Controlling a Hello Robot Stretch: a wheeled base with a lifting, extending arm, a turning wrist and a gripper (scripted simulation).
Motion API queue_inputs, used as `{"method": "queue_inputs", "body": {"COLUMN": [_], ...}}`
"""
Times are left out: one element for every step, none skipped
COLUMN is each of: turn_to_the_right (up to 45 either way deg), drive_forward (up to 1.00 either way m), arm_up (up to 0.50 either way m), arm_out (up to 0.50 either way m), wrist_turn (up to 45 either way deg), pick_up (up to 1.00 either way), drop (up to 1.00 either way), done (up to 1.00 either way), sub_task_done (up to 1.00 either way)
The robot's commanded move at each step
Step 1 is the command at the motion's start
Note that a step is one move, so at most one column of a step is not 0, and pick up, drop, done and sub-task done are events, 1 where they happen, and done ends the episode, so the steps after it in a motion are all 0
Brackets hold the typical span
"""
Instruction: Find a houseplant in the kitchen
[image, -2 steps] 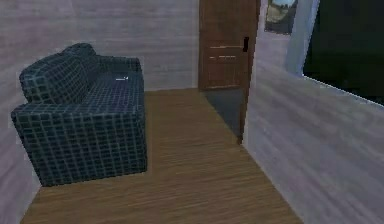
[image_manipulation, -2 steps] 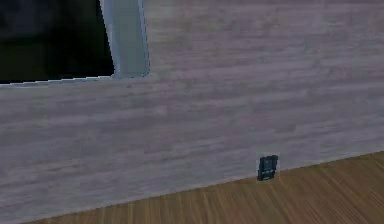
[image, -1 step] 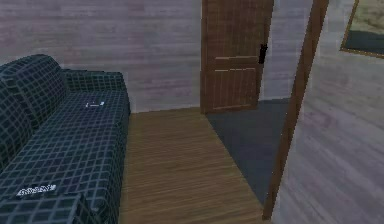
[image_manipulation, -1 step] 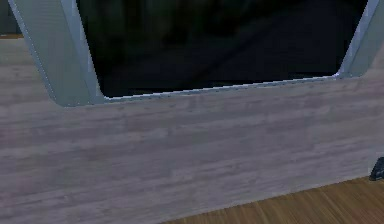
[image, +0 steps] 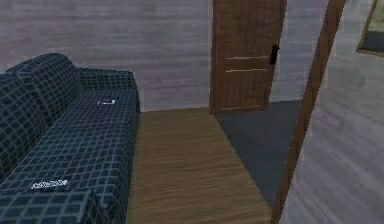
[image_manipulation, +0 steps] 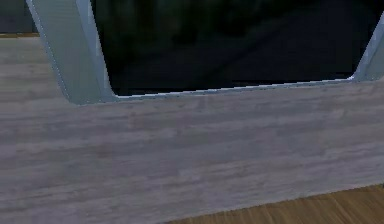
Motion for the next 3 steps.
{"method": "queue_inputs", "body": {"turn_to_the_right": [15.0, 0.0, -33.0], "drive_forward": [0.00, 0.65, 0.00], "arm_up": [0.00, 0.00, 0.00], "arm_out": [0.00, 0.00, 0.00], "wrist_turn": [0.0, 0.0, 0.0], "pick_up": [0.00, 0.00, 0.00], "drop": [0.00, 0.00, 0.00], "done": [0.00, 0.00, 0.00], "sub_task_done": [0.00, 0.00, 0.00]}}
